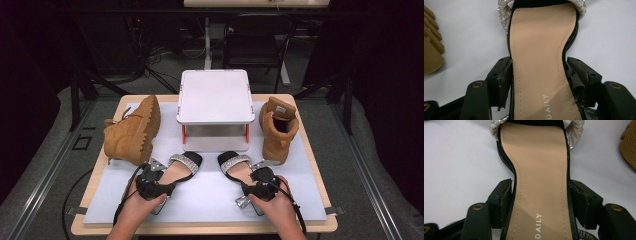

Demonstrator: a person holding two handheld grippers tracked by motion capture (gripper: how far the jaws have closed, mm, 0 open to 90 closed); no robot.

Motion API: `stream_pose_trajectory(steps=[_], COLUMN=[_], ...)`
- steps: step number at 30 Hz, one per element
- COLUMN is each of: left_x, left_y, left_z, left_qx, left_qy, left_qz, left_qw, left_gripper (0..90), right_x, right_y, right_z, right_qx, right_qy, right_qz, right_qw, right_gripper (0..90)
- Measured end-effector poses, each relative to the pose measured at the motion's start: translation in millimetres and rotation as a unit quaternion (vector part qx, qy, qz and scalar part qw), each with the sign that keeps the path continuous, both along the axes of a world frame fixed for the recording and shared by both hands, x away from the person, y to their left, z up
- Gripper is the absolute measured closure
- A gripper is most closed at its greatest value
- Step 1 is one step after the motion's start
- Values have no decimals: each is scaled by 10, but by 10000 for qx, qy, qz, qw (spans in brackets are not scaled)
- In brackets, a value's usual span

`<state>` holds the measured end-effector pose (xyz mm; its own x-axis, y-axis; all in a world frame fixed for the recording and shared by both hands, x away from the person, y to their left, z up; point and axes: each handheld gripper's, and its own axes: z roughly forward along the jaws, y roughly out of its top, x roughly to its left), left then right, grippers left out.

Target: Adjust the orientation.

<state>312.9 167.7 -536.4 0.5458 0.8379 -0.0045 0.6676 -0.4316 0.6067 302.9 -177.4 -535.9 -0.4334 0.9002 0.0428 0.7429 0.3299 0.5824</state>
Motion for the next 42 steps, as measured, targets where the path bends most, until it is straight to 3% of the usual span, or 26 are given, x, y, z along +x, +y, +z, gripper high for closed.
stream_pose_trajectory(steps=[12, 42], left_x=[-23, -48], left_y=[-13, -26], left_z=[-4, 17], left_qx=[-61, -116], left_qy=[-59, -11], left_qz=[205, 203], left_qw=[9998, 9997], left_gripper=[406, 409], right_x=[-11, -75], right_y=[-14, -57], right_z=[2, 30], right_qx=[94, 160], right_qy=[-11, -64], right_qz=[-139, -163], right_qw=[9999, 9997], right_gripper=[393, 412])
